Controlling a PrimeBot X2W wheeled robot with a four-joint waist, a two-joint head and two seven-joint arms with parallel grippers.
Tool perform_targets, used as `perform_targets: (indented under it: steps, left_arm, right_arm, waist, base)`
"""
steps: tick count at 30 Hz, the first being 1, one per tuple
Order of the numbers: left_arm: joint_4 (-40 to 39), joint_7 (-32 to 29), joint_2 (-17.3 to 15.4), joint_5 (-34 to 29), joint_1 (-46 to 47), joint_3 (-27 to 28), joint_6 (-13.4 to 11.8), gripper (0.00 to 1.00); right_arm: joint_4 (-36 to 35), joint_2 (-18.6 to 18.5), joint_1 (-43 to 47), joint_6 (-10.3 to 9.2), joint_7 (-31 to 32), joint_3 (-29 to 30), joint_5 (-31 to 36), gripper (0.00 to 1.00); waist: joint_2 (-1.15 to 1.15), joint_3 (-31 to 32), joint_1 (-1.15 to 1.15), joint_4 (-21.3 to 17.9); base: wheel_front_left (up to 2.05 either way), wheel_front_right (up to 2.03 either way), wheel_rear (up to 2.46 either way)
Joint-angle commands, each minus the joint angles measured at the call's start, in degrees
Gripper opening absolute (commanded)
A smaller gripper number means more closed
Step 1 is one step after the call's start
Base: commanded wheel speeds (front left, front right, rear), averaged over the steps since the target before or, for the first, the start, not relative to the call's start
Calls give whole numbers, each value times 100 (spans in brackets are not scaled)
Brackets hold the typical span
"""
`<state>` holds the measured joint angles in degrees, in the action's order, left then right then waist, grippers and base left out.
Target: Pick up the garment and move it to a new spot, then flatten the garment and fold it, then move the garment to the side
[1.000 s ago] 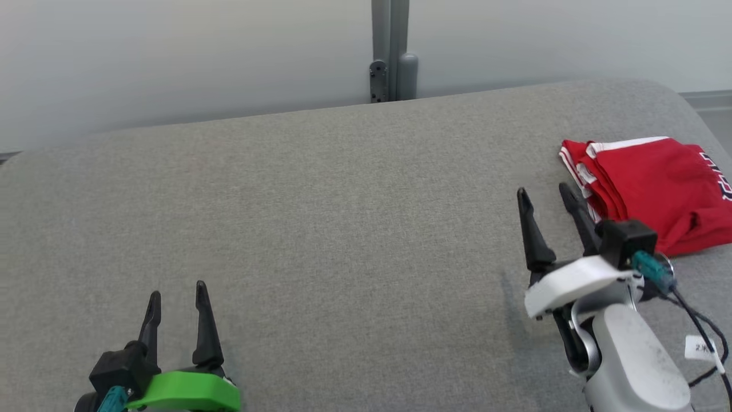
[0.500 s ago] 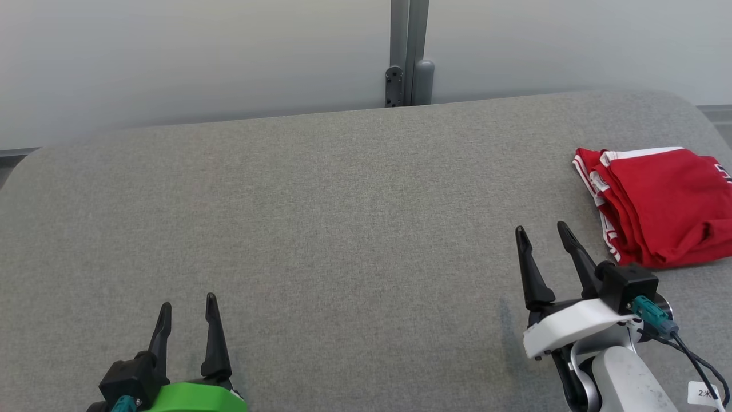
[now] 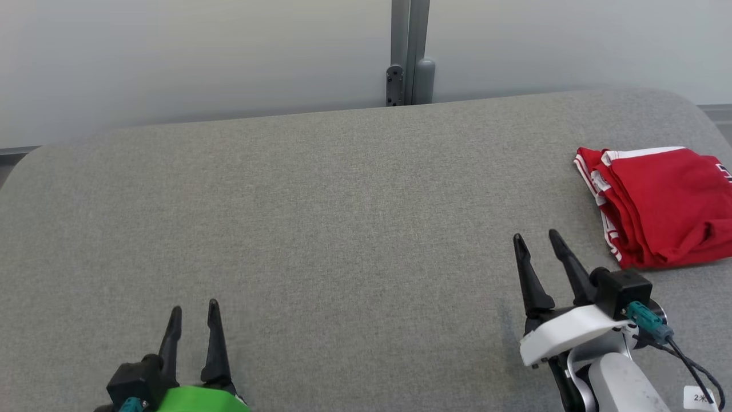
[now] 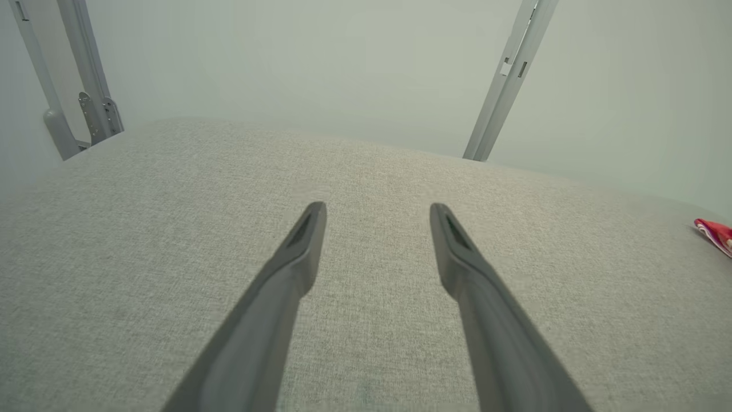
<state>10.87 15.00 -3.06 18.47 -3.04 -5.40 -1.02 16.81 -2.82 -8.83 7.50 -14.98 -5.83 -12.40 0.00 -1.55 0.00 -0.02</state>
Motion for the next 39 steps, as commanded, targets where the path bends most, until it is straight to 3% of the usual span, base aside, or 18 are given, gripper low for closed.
perform_targets:
  steps: [1, 39]
  left_arm:
    - [55, -7, 5, 3, -23, -5, 0, 0]
    - [212, -928, 12, 3128, 386, 502, 365, 0]
  right_arm:
    - [43, 5, 36, 0, 1, -5, -3, 0]
    - [-67, -41, 171, 0, 865, 464, -3426, 0]
  waist:
    - [0, 0, 0, 0]
    - [0, 39, 0, 1]
  base:
    - [0, 0, 0]
    - [0, 0, 0]
